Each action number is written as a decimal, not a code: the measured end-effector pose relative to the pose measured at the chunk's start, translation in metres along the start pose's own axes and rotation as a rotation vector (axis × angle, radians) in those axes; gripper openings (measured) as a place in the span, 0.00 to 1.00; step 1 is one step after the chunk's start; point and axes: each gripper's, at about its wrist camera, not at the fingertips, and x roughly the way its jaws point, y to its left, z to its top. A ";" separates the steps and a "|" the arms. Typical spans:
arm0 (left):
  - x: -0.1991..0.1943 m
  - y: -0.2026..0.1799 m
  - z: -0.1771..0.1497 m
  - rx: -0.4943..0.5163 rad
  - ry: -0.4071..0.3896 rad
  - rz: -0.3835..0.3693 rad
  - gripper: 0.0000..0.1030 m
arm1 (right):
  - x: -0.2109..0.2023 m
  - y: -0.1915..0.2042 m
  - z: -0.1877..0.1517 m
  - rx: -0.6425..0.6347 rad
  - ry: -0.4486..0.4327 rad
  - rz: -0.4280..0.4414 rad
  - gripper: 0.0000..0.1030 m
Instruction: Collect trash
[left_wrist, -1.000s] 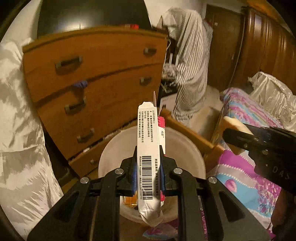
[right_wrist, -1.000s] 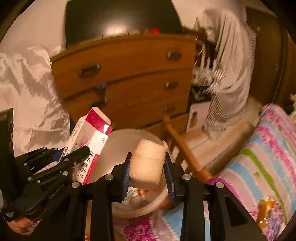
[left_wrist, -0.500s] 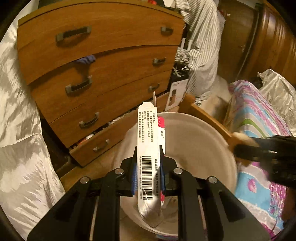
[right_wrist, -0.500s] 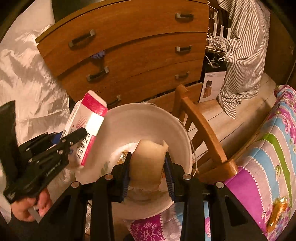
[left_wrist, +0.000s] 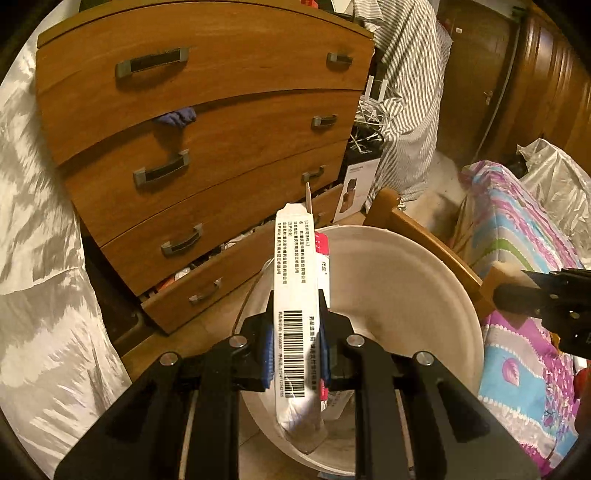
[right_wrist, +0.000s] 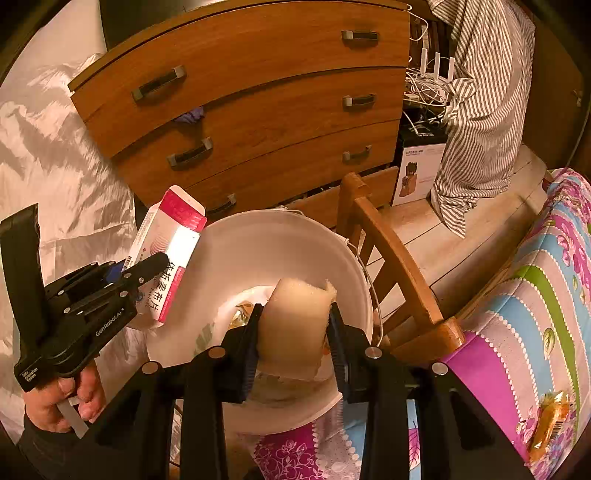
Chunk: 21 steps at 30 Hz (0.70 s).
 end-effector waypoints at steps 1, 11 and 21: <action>0.000 -0.001 0.000 0.002 -0.001 -0.001 0.16 | 0.000 0.000 0.000 0.000 0.001 0.000 0.34; -0.006 -0.008 0.003 0.008 -0.029 0.024 0.53 | -0.001 0.000 -0.001 0.004 -0.012 0.016 0.56; -0.045 -0.010 -0.006 -0.017 -0.117 0.022 0.64 | -0.031 0.003 -0.023 -0.001 -0.125 0.051 0.57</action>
